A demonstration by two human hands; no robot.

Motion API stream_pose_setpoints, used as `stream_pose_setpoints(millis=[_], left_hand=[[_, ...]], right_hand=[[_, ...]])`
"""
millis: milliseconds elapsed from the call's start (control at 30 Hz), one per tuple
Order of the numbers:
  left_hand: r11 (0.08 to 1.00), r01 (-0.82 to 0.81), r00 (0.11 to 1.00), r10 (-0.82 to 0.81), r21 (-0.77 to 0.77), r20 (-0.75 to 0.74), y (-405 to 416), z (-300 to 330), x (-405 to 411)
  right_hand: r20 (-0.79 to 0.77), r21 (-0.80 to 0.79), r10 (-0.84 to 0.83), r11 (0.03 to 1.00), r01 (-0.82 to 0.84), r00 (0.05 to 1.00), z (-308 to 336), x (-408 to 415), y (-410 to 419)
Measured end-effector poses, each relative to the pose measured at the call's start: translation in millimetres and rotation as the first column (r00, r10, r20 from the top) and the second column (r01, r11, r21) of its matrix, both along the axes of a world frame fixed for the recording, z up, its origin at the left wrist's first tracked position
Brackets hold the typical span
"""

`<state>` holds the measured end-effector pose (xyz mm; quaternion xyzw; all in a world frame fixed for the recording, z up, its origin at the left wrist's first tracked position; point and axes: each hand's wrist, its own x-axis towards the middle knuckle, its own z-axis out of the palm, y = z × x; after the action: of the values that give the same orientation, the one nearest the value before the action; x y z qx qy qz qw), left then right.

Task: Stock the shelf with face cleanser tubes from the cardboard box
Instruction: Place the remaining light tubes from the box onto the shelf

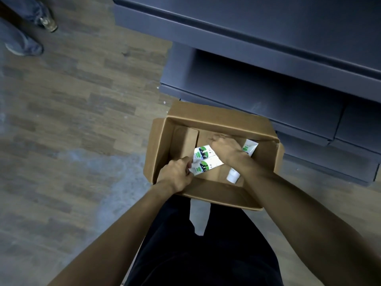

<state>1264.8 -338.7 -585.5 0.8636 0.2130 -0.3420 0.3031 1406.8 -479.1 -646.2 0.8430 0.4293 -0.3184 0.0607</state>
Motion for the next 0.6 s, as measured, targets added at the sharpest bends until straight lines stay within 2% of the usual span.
stream_pose_setpoints(millis=[200,333,400,500,600], left_hand=[[0.999,-0.039,0.999,0.040,-0.023,0.032,2,17,8],[0.997,-0.063,0.996,0.066,-0.052,0.052,6,39,18],[0.995,-0.073,0.995,0.078,-0.073,0.064,6,50,23],[0.992,-0.071,0.988,0.084,-0.105,0.128,4,67,29],[0.991,-0.036,0.965,0.068,-0.127,0.255,-1,90,34]], right_hand=[[0.072,-0.088,0.007,0.996,-0.001,0.997,23,2,-10],[0.149,-0.095,-0.129,0.985,0.143,0.980,57,-4,-30],[0.138,-0.054,-0.239,0.967,0.248,0.961,76,-10,-40],[0.017,0.113,-0.494,0.865,0.489,0.869,109,-20,-49],[-0.143,0.347,-0.663,0.662,0.664,0.735,144,-35,-51]])
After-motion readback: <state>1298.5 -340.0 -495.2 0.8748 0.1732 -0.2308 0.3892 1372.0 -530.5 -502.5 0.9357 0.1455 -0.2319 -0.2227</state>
